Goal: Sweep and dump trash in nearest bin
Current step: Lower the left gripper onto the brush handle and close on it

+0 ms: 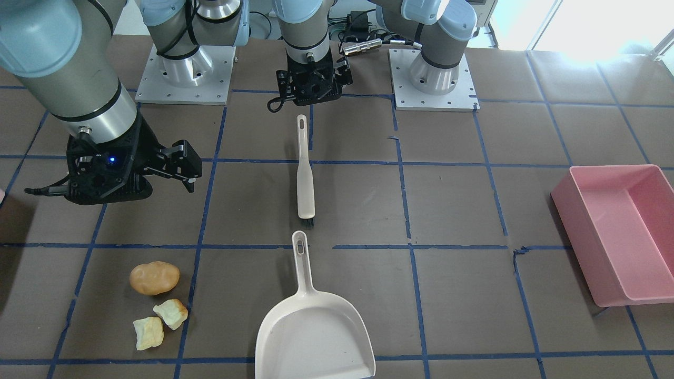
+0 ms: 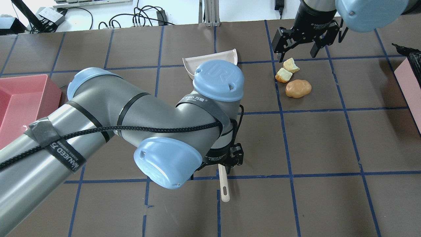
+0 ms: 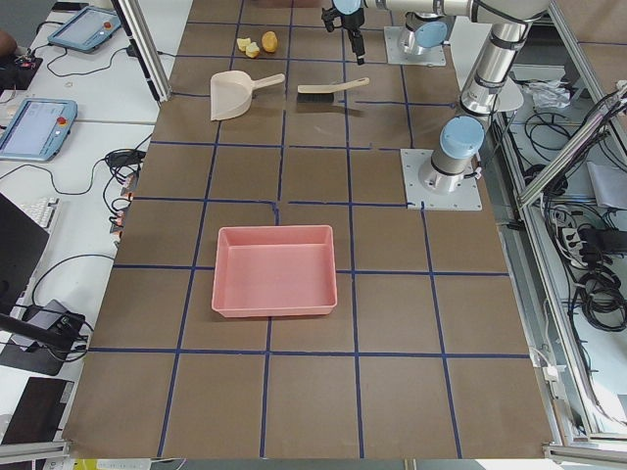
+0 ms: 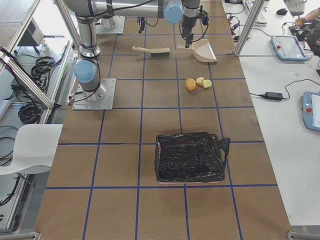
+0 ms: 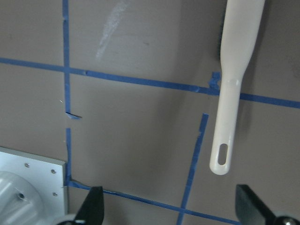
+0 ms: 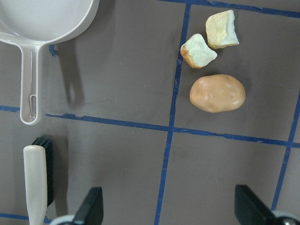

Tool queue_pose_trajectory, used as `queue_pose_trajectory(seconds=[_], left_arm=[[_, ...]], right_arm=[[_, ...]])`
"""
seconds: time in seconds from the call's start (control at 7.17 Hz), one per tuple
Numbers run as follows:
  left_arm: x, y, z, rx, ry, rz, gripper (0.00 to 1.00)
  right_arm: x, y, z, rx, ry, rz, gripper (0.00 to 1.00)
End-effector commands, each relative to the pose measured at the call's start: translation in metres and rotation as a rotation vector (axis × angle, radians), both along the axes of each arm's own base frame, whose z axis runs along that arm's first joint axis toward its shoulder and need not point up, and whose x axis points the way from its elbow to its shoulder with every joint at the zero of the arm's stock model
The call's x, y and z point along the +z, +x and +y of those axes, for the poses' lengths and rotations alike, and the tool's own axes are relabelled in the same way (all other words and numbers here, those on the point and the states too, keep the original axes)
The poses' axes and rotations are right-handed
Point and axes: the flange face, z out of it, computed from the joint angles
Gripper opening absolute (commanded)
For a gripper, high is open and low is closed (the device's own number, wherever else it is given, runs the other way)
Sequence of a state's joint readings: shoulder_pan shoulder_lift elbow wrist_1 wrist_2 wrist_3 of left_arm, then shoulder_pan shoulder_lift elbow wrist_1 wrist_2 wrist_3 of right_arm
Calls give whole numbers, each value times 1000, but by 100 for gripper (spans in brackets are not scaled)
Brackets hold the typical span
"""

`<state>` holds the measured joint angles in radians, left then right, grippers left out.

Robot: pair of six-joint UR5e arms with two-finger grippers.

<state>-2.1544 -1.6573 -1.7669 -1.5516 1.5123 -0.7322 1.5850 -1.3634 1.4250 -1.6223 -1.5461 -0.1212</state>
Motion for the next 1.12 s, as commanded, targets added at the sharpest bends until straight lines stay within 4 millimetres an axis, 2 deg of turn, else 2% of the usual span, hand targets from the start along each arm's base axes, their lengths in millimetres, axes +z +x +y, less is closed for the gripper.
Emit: queue_pose_trajectory(seconds=[0.0, 0.14, 0.28, 0.42, 0.56, 0.7, 0.84, 0.98], left_arm=[[-32, -12, 10, -208, -54, 128, 100], [-64, -9, 16, -275, -96, 160, 100], [-79, -4, 21, -282, -102, 156, 100], [-96, -7, 18, -274, -69, 148, 100], [-121, -14, 10, -264, -40, 132, 100], [-130, -18, 7, -251, -50, 133, 98], [-130, -19, 6, -177, -68, 125, 98], [-130, -20, 5, -200, -66, 130, 98]], right_arm=[[-1, 0, 0, 1, 2, 0, 100], [-1, 0, 0, 0, 2, 0, 100], [-1, 0, 0, 1, 2, 0, 100], [-2, -1, 0, 0, 4, 0, 100], [-5, -1, -1, 0, 10, 0, 100], [-6, -2, -2, -2, 10, 0, 100], [-6, -2, -1, -2, 11, 0, 100], [-6, -2, -1, -2, 11, 2, 100]])
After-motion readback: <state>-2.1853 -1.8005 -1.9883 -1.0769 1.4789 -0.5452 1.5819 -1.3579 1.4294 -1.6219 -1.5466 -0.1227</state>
